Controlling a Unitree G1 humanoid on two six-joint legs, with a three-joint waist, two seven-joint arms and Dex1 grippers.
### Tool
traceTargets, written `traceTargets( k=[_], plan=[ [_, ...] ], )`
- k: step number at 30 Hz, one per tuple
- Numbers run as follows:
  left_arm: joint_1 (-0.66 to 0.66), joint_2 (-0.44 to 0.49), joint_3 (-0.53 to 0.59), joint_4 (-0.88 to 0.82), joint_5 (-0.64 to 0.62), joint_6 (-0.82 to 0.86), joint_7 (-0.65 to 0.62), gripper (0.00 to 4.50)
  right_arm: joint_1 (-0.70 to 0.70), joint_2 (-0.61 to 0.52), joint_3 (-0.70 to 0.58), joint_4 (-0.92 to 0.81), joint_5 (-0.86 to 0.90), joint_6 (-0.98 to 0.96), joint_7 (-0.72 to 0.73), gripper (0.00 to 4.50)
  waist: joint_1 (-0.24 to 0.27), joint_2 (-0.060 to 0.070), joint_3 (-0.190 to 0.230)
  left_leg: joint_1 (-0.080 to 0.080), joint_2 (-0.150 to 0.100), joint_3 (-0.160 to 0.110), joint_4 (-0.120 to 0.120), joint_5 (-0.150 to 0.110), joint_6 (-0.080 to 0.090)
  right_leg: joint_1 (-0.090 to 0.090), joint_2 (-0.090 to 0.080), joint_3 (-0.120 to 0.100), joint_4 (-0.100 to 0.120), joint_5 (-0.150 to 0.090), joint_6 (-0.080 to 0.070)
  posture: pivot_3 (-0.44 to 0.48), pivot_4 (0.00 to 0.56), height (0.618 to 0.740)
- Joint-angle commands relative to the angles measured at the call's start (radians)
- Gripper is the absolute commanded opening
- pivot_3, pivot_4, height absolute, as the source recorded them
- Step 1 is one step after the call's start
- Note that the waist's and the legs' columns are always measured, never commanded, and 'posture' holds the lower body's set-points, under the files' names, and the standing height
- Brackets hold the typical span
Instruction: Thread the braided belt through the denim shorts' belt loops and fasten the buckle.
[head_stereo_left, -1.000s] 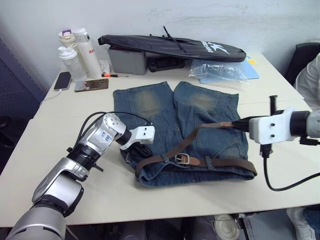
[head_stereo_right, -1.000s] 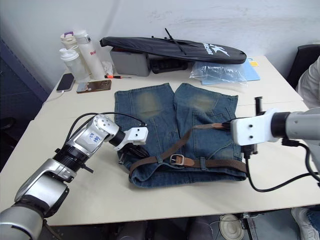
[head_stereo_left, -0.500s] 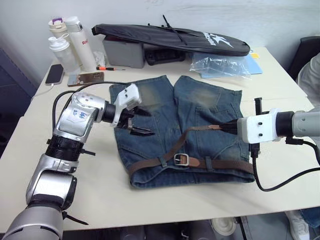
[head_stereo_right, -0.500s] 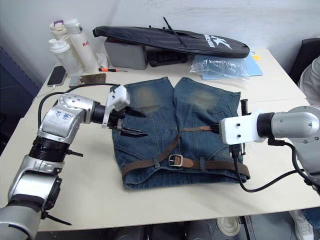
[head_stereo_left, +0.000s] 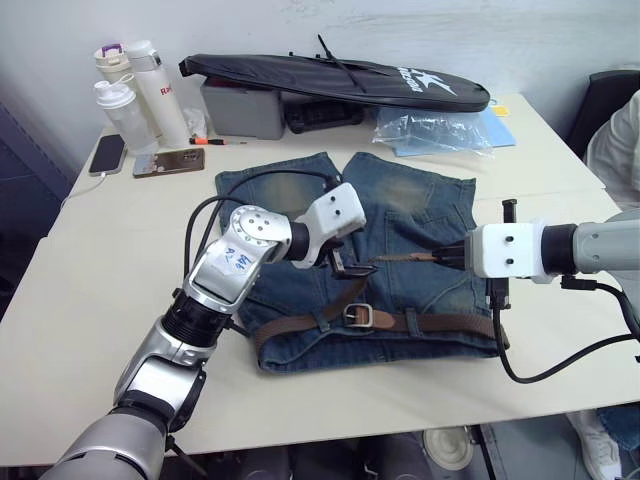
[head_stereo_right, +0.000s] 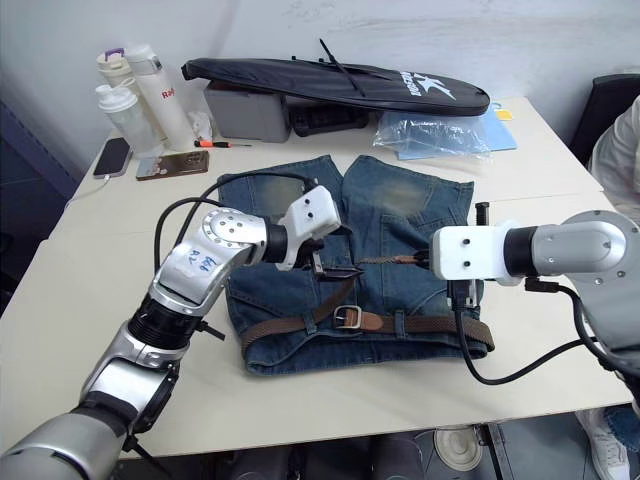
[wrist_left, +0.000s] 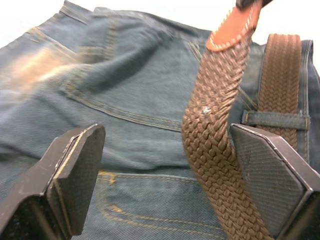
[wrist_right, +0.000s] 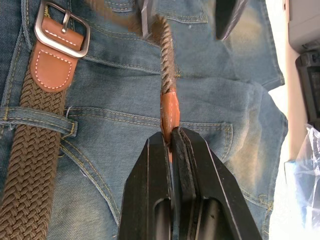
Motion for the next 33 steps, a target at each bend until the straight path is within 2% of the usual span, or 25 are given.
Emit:
traceTargets(
  k=[1,6,9,16,17,21,24,27,29,32,33],
  plan=[
    [-0.007,-0.017,-0.013,-0.049,0.008,-0.01,0.018,4.38,0.0,-0.003,-0.045,-0.04,0.014,0.012,-0.018,0.0,0.001,0.0,0.0,0.0,0.0,0.0,0.0,0.0,0.0,0.0,0.0,0.0,0.0,0.0,0.0,0.0,0.15,0.642],
    [-0.011,-0.009,-0.035,-0.042,0.03,-0.028,0.021,4.38,0.007,-0.006,-0.049,-0.05,0.017,0.023,-0.03,0.0,0.001,0.0,0.0,-0.001,-0.001,0.0,0.001,-0.001,0.0,0.0,0.0,0.0,-0.001,0.0,0.0,0.0,0.15,0.642],
    [-0.01,-0.002,-0.038,-0.04,0.04,-0.035,0.018,3.6,0.01,-0.009,-0.05,-0.051,0.015,0.025,-0.037,0.0,0.001,0.0,0.0,-0.001,-0.001,0.0,0.002,-0.001,0.0,0.0,0.0,0.0,-0.001,0.0,0.0,0.0,0.15,0.642],
    [-0.014,-0.032,-0.025,-0.011,0.038,-0.043,0.042,0.21,0.007,-0.006,-0.047,-0.062,0.034,0.053,-0.038,0.0,0.001,0.0,0.0,-0.001,0.0,0.0,0.003,-0.001,0.0,0.0,0.0,0.0,0.0,0.0,0.0,0.0,0.15,0.642],
    [-0.016,-0.037,-0.024,-0.007,0.037,-0.045,0.046,0.1,0.007,-0.004,-0.046,-0.065,0.038,0.062,-0.038,0.0,0.001,0.0,0.0,-0.001,0.0,0.0,0.003,-0.001,0.0,0.0,0.0,0.0,0.0,0.0,0.0,0.0,0.15,0.642],
    [-0.021,-0.05,-0.007,0.002,0.012,-0.031,0.041,0.1,0.002,0.011,-0.042,-0.079,0.057,0.101,-0.046,0.0,0.001,0.0,0.0,-0.001,0.0,0.0,0.003,-0.001,0.0,0.0,0.0,0.0,0.0,0.0,0.0,0.0,0.15,0.642],
    [-0.018,-0.051,0.015,0.006,-0.009,-0.009,0.033,0.1,-0.017,0.036,-0.056,-0.091,0.131,0.214,-0.058,0.0,0.001,0.0,0.0,-0.001,0.0,0.0,0.003,-0.001,0.0,0.0,0.0,0.0,0.0,0.0,0.0,0.0,0.15,0.642],
    [-0.01,-0.049,0.052,0.008,-0.041,0.042,0.029,0.0,-0.025,0.041,-0.079,-0.106,0.177,0.26,-0.056,1.08,0.001,0.001,0.0,-0.001,0.0,0.0,0.003,-0.001,0.001,0.0,0.0,0.0,0.001,0.0,0.0,0.0,0.15,0.642],
    [-0.001,-0.045,0.078,0.004,-0.066,0.086,0.03,0.0,-0.024,0.035,-0.096,-0.109,0.191,0.27,-0.056,1.99,0.002,0.001,0.0,-0.001,0.0,0.0,0.003,-0.001,0.001,0.0,0.0,0.0,0.001,0.0,0.0,0.0,0.15,0.642],
    [0.011,-0.038,0.109,-0.013,-0.102,0.156,0.039,0.0,-0.018,0.017,-0.127,-0.112,0.213,0.291,-0.055,3.43,0.001,0.001,0.0,-0.001,0.0,0.0,0.003,-0.001,0.001,0.0,0.0,0.0,0.0,0.0,0.0,0.0,0.15,0.642],
    [0.022,-0.04,0.142,-0.023,-0.127,0.214,0.052,0.0,-0.005,0.005,-0.146,-0.112,0.208,0.287,-0.055,4.12,0.001,0.001,0.0,-0.001,-0.001,0.0,0.003,-0.001,0.001,0.0,-0.001,0.0,0.001,0.0,0.0,0.0,0.15,0.642]
  ],
)
